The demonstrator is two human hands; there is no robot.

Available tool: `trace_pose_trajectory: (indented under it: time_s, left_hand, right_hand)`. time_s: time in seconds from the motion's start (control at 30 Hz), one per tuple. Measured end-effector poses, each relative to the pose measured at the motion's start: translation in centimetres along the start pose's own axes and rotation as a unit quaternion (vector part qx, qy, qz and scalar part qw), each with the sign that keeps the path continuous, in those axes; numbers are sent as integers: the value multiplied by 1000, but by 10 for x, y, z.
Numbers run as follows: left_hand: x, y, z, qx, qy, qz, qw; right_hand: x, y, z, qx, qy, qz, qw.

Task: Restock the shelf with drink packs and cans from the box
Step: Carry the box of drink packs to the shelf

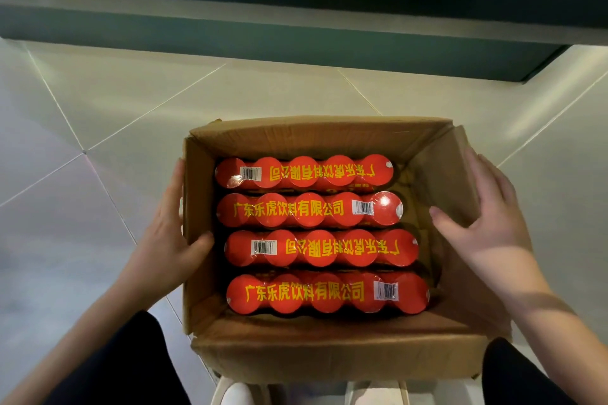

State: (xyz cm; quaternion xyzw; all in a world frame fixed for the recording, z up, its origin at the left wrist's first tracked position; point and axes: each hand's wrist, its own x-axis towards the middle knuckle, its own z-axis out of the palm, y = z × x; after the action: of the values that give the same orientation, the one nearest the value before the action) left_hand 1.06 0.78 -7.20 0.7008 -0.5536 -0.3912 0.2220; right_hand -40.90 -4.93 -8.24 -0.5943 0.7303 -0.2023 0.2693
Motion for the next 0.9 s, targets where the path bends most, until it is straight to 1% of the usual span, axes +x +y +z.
trace_pose_trajectory:
  time_s: [0.1,0.23,0.47,0.6,0.73,0.83,0.9]
  left_hand:
    - [-2,-2,0,-10,-10,-14,1000]
    - [-6,-6,-3,-4,-26,-39,999]
    - [5,-5,-11,-33,-29,-42,998]
    - [22,2,-19,-25,-31,-41,998]
    - [34,10,-22,-18,-3,-35,999]
    - [32,14,-19,21,45,-37,998]
    - [24,11,-15,43,55,-36,997]
  right_hand:
    - [-1,4,-2,-13,-30,0,999]
    - [-7,13,-2,-35,-78,24,996]
    - [-10,2,1,-13,-63,32,997]
    - [-8,-4,8,5,-50,37,998]
    - [-2,-7,13,7,-46,35,998]
    - [-2,-9,11,24,-34,23,999]
    - [-5,-9,9,11,-36,32,999]
